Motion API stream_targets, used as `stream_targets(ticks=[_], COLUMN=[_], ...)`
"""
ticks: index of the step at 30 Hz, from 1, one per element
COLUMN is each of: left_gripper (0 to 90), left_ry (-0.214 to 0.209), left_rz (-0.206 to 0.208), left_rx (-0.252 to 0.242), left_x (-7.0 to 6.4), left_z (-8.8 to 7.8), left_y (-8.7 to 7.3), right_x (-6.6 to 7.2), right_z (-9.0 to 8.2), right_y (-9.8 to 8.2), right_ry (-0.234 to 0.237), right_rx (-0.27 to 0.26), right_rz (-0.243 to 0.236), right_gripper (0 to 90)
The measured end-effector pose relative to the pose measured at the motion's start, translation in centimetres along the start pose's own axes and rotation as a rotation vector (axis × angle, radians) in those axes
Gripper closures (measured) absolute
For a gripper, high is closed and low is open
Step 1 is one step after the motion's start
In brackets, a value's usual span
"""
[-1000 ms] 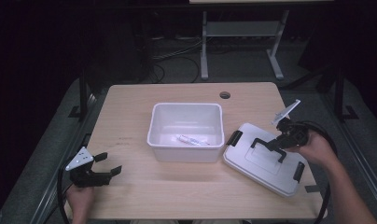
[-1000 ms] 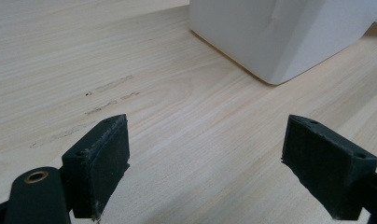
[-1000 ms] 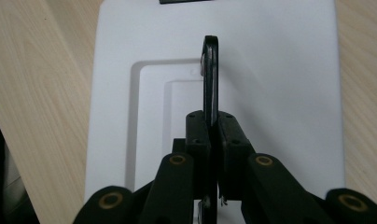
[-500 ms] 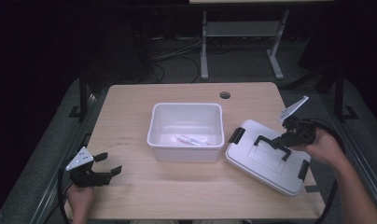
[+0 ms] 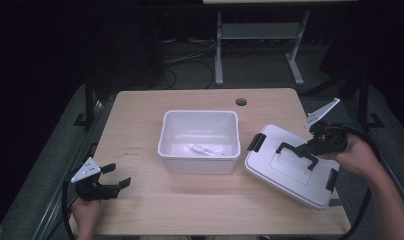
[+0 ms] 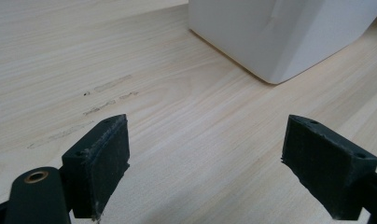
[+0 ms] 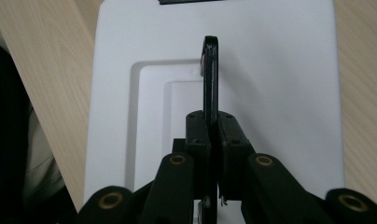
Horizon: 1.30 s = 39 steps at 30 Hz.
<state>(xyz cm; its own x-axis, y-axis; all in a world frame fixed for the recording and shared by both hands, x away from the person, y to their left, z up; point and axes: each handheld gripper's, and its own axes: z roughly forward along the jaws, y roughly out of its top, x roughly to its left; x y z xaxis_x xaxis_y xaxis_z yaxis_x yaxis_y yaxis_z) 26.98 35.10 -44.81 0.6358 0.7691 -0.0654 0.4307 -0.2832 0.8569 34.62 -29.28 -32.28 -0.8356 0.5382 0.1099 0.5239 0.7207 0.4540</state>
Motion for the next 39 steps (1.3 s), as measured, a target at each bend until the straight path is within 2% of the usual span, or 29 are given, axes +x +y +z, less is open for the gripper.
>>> stream_targets(ticks=[23,39], left_gripper=[14.3,14.3], left_ry=[0.008,0.001], left_rz=[0.008,0.007], left_rx=[0.000,-0.001], left_x=[0.2,0.1], left_z=[-0.3,-0.1], left_y=[-0.1,0.0], right_x=[1.1,2.0], right_z=[-4.0,-6.6], right_y=[0.9,2.2], right_ry=[-0.033,-0.054], right_rx=[-0.029,-0.043], right_rz=[-0.045,-0.075], right_gripper=[84.6,84.6])
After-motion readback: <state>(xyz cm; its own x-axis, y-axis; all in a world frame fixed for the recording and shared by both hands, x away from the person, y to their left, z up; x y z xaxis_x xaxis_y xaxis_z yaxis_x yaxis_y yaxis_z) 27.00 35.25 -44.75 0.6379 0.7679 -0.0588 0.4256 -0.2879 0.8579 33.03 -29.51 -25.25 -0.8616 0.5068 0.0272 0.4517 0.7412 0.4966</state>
